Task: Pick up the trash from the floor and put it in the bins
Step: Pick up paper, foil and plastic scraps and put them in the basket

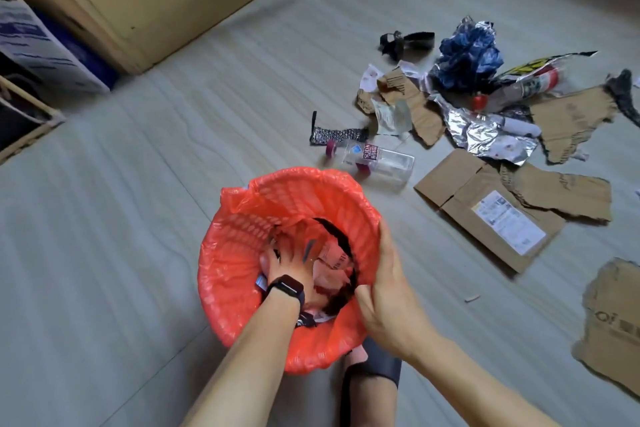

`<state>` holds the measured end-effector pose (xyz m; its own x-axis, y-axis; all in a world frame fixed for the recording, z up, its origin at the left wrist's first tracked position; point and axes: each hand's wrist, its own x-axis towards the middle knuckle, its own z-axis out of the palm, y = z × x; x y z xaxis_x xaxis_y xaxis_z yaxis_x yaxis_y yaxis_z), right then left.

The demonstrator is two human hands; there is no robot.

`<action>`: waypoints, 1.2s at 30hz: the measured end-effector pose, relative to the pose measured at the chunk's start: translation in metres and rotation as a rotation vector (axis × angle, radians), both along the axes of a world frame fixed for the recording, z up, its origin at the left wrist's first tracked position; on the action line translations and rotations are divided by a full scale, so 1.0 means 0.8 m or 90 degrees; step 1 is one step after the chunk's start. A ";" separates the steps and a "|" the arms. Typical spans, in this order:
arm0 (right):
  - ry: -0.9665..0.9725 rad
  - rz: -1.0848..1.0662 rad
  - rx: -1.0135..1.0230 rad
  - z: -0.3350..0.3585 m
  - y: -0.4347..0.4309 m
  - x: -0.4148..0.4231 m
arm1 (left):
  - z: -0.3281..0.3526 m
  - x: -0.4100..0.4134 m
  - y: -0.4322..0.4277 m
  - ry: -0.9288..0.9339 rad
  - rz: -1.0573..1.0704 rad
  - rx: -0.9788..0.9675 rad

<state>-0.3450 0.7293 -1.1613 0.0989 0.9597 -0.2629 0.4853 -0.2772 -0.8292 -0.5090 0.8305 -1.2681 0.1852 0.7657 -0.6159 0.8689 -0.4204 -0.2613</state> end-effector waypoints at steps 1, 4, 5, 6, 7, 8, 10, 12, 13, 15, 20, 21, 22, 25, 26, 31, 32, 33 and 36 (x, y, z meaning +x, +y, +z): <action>0.002 -0.002 -0.003 0.001 0.000 -0.001 | -0.007 0.001 -0.001 0.005 -0.004 0.005; 0.002 0.001 -0.009 -0.005 0.002 -0.005 | -0.022 -0.001 -0.003 0.028 -0.030 0.007; -0.001 0.002 -0.014 -0.007 0.002 -0.005 | -0.024 -0.001 -0.003 0.033 -0.035 0.005; -0.002 0.006 -0.019 -0.008 0.001 -0.006 | -0.025 0.000 -0.004 0.034 -0.035 0.002; -0.003 0.008 -0.027 -0.008 0.002 -0.006 | -0.026 0.001 -0.004 0.037 -0.033 -0.003; -0.003 0.007 -0.035 -0.007 0.002 -0.006 | -0.025 0.002 -0.004 0.044 -0.035 -0.010; -0.012 0.007 -0.042 -0.003 0.002 -0.006 | -0.017 0.005 -0.002 0.052 -0.028 -0.026; -0.033 0.004 -0.040 0.000 0.002 -0.006 | -0.003 0.008 0.001 0.048 -0.018 -0.036; -0.046 -0.002 -0.038 0.000 0.004 -0.006 | 0.003 0.009 0.002 0.037 -0.013 -0.038; -0.071 -0.016 -0.042 0.000 0.003 -0.009 | 0.016 0.006 0.001 -0.007 0.009 -0.044; -0.103 -0.019 -0.074 0.008 0.002 -0.012 | 0.060 -0.003 -0.010 -0.140 0.053 -0.059; -0.106 -0.025 -0.076 0.014 0.000 -0.012 | 0.078 -0.003 -0.011 -0.156 0.058 -0.069; -0.108 -0.027 -0.085 0.015 -0.001 -0.011 | 0.093 -0.003 -0.012 -0.166 0.048 -0.071; -0.129 -0.004 -0.098 0.022 -0.004 -0.011 | 0.141 -0.003 -0.014 -0.205 0.011 -0.025; -0.135 0.011 -0.111 0.025 -0.004 -0.009 | 0.155 -0.003 -0.013 -0.224 0.005 -0.006; -0.185 0.030 -0.148 0.061 -0.002 0.016 | 0.228 0.007 -0.017 -0.328 -0.033 0.060; -0.201 0.032 -0.150 0.069 -0.001 0.022 | 0.241 0.011 -0.017 -0.345 -0.038 0.069; -0.214 0.033 -0.154 0.078 0.000 0.030 | 0.254 0.017 -0.017 -0.361 -0.044 0.074; -0.241 0.015 -0.165 0.102 0.004 0.060 | 0.293 0.039 -0.014 -0.406 -0.076 0.088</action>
<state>-0.2968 0.7324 -1.0795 0.2129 0.8704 -0.4440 0.7501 -0.4368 -0.4966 -0.4774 0.8194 -1.0339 0.5694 0.7816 -0.2549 0.8208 -0.5228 0.2302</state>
